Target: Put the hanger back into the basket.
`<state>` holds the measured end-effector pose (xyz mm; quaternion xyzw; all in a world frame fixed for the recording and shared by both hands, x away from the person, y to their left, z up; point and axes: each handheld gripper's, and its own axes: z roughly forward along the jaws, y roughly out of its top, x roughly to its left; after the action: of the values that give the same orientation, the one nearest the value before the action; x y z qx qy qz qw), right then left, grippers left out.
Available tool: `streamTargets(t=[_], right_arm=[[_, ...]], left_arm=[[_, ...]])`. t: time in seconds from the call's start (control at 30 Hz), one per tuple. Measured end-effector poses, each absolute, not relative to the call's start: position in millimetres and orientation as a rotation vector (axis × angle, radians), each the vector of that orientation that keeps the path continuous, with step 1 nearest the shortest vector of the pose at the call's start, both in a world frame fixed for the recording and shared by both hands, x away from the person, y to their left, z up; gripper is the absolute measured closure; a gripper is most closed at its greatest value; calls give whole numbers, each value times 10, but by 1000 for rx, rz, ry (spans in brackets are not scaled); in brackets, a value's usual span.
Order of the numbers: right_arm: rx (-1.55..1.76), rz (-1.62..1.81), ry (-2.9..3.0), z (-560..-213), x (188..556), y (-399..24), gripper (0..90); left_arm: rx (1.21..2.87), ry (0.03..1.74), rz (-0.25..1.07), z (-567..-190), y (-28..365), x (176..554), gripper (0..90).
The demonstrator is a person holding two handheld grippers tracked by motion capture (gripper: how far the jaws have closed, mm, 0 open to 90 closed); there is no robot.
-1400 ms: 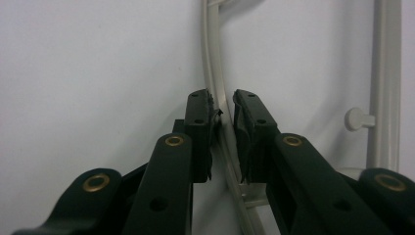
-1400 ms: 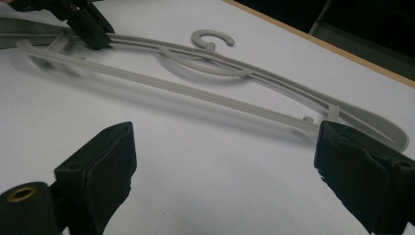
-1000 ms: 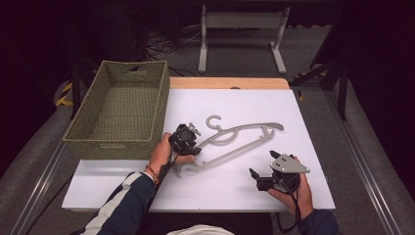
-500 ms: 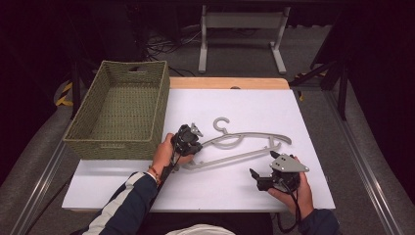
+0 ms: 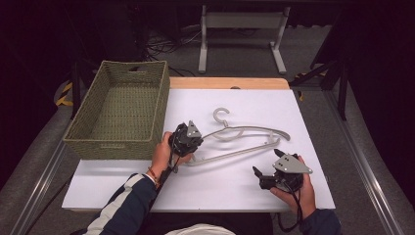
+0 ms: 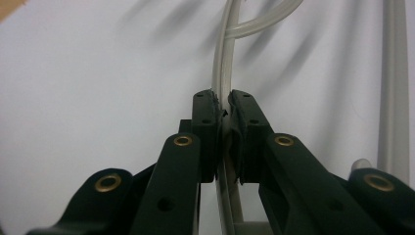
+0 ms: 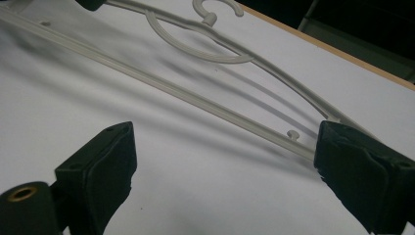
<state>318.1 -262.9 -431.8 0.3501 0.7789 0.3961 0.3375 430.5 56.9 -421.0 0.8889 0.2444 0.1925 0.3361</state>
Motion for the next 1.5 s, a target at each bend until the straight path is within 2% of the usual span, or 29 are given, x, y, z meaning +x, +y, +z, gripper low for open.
streamTargets(t=[0.07, 0.13, 0.3, 0.63, 0.87, 0.9, 1.17, 1.33, 1.4, 1.5], right_arm=[[920, 1031, 2026, -4319, 3188, -2646, 96], [928, 1033, 2022, -4324, 3195, -2656, 96], [930, 1034, 2036, -4336, 3199, -2652, 96], [949, 1031, 2038, -4347, 3213, -2656, 99], [956, 1033, 2043, -4353, 3225, -2665, 99], [959, 1034, 2044, -4356, 3225, -2668, 101], [961, 1046, 2049, -4355, 3227, -2664, 101], [959, 1042, 2058, -4358, 3231, -2650, 101], [955, 1040, 2062, -4367, 3240, -2641, 101], [959, 1038, 2067, -4376, 3247, -2637, 101]], left_arm=[[2336, 618, 526, -4203, 548, 4288, 819], [2361, 638, 491, -4251, 543, 4320, 819], [2461, 701, 324, -4415, 569, 4448, 820], [2572, 662, 295, -4361, 430, 4536, 812], [2594, 633, 289, -4336, 239, 4644, 746], [2594, 636, 276, -4338, 196, 4691, 711], [2603, 641, 179, -4329, 146, 4849, 688], [2602, 619, 183, -4335, 118, 4844, 745], [2606, 618, 195, -4334, 104, 4832, 801], [2618, 594, 244, -4336, 77, 4789, 811]])
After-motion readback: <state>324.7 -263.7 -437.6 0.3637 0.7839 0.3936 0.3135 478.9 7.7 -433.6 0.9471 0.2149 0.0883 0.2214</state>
